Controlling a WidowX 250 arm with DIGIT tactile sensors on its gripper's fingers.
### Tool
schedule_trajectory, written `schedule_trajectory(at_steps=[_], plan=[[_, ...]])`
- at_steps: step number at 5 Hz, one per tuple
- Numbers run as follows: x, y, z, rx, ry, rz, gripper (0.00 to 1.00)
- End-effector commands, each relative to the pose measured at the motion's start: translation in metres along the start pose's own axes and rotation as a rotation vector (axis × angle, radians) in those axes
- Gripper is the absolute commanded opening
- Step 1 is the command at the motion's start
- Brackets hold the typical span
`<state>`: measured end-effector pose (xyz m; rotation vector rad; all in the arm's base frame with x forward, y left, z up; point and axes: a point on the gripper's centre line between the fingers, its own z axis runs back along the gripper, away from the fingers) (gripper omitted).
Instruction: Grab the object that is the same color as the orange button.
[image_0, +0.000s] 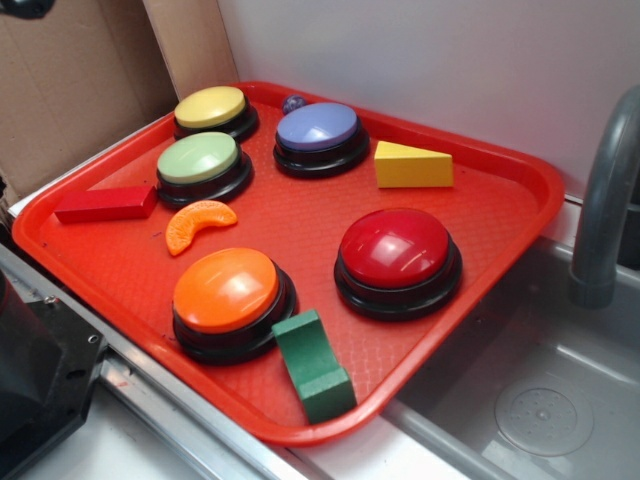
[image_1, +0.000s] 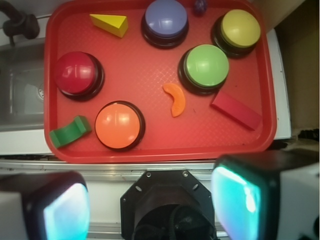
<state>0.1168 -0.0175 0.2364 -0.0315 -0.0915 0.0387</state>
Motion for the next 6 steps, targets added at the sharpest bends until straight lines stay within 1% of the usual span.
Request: schedule_trajectory(at_steps=[1, 2, 3, 4, 5, 6], plan=[[0.0, 0.0, 0.0, 0.0, 0.0, 0.0, 1.0], [0.012, 0.005, -0.017, 0.01, -0.024, 0.015, 1.0], [0.025, 0.01, -0.041, 0.025, -0.02, 0.026, 1.0], [0.039, 0.02, -0.077, 0.053, -0.04, 0.119, 1.0], [0.056, 0.032, -0.128, 0.092, -0.018, 0.226, 1.0], [0.064, 0.036, -0.158, 0.092, -0.037, 0.293, 1.0]])
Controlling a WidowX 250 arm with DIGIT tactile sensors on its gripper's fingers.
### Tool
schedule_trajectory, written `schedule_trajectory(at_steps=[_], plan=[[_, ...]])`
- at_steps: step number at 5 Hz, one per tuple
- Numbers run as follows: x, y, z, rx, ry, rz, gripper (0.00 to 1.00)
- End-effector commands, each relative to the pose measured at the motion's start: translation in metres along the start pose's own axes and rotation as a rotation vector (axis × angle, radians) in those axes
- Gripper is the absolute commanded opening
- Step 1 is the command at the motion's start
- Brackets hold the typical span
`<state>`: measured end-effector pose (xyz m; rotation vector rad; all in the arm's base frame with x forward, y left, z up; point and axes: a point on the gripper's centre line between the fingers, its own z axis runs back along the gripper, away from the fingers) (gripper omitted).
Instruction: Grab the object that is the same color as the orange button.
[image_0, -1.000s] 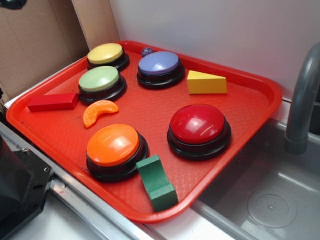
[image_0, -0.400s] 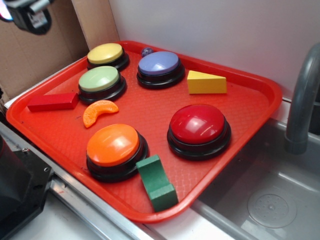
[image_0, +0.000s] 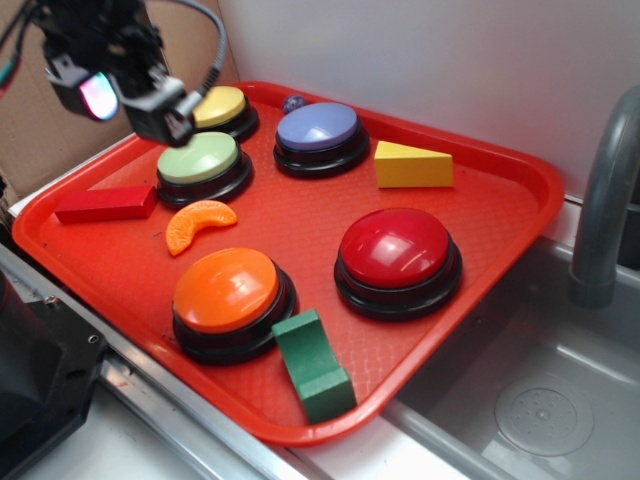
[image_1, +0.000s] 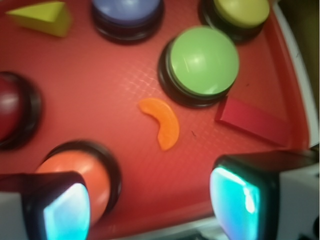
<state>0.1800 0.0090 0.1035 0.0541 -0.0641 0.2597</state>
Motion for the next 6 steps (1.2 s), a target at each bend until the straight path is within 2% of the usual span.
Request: schedule_trajectory(at_steps=[1, 2, 4, 5, 6], plan=[[0.02, 0.006, -0.045, 0.007, -0.054, 0.136, 1.0], [0.019, 0.011, -0.061, 0.031, -0.074, 0.187, 1.0], [0.015, 0.024, -0.074, 0.043, -0.09, 0.253, 1.0], [0.015, 0.024, -0.08, 0.027, -0.076, 0.245, 1.0], [0.014, 0.024, -0.088, -0.025, -0.059, 0.244, 1.0]])
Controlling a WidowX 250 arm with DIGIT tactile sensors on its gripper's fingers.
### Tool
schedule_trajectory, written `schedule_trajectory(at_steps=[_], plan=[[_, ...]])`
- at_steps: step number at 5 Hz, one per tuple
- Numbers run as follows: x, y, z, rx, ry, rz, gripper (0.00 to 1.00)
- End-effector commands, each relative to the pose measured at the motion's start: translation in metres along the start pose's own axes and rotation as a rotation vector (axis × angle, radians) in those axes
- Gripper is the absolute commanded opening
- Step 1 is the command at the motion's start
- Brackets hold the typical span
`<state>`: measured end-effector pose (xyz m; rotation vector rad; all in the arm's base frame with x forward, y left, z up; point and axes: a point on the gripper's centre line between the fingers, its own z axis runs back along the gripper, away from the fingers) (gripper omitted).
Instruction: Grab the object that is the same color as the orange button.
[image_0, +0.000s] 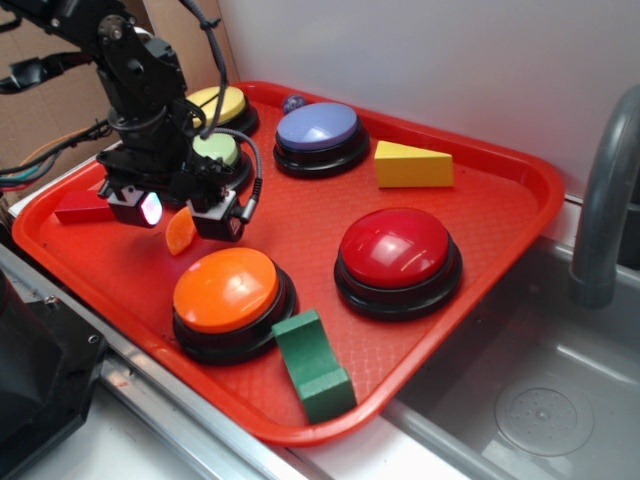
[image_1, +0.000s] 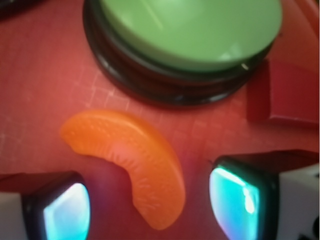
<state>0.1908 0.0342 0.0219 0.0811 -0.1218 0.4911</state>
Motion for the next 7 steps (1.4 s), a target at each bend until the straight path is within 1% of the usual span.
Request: schedule_trajectory(at_steps=[1, 2, 3, 5, 6, 7], plan=[[0.004, 0.005, -0.011, -0.063, 0.008, -0.001, 1.0], [0.003, 0.004, -0.016, -0.064, 0.008, -0.02, 0.69], [0.004, 0.003, -0.019, -0.06, -0.001, -0.003, 0.0], [0.004, 0.003, -0.022, -0.062, 0.001, 0.015, 0.0], [0.002, 0.002, -0.019, -0.059, 0.014, 0.009, 0.0], [0.009, 0.002, -0.005, -0.028, 0.047, 0.009, 0.0]])
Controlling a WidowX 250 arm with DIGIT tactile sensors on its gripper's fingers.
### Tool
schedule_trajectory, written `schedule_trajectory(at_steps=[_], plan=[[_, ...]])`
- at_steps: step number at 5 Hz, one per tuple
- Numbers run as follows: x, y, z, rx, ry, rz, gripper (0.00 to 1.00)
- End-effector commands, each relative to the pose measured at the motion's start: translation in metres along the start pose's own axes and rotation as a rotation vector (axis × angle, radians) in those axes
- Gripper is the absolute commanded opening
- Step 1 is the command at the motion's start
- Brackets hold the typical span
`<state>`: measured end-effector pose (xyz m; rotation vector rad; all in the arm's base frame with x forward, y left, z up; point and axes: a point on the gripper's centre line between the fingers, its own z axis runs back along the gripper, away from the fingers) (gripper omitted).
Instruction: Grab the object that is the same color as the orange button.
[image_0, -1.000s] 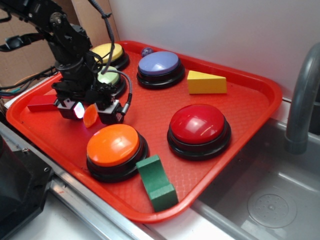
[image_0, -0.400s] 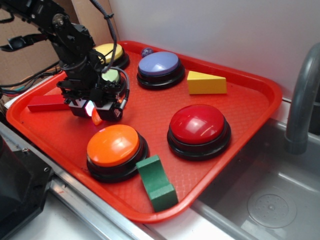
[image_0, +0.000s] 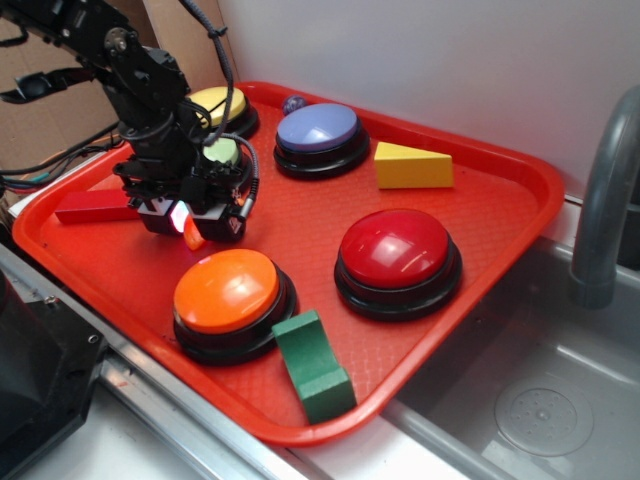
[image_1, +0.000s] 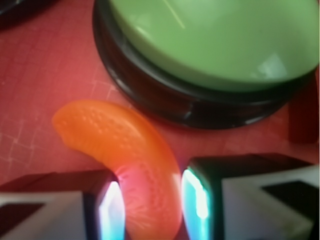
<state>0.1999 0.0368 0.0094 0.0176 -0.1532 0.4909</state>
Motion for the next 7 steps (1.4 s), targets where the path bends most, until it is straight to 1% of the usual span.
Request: schedule_trajectory(at_steps=[1, 2, 3, 4, 5, 6, 7], plan=[[0.01, 0.002, 0.025, 0.014, 0.059, 0.003, 0.0], [0.014, -0.004, 0.045, 0.019, 0.045, -0.043, 0.0], [0.017, -0.016, 0.085, -0.01, 0.025, -0.088, 0.0], [0.022, -0.029, 0.123, -0.024, 0.084, -0.153, 0.0], [0.02, -0.034, 0.148, -0.075, 0.048, -0.207, 0.0], [0.014, -0.039, 0.16, -0.095, 0.004, -0.203, 0.0], [0.015, -0.037, 0.15, -0.09, 0.019, -0.193, 0.0]])
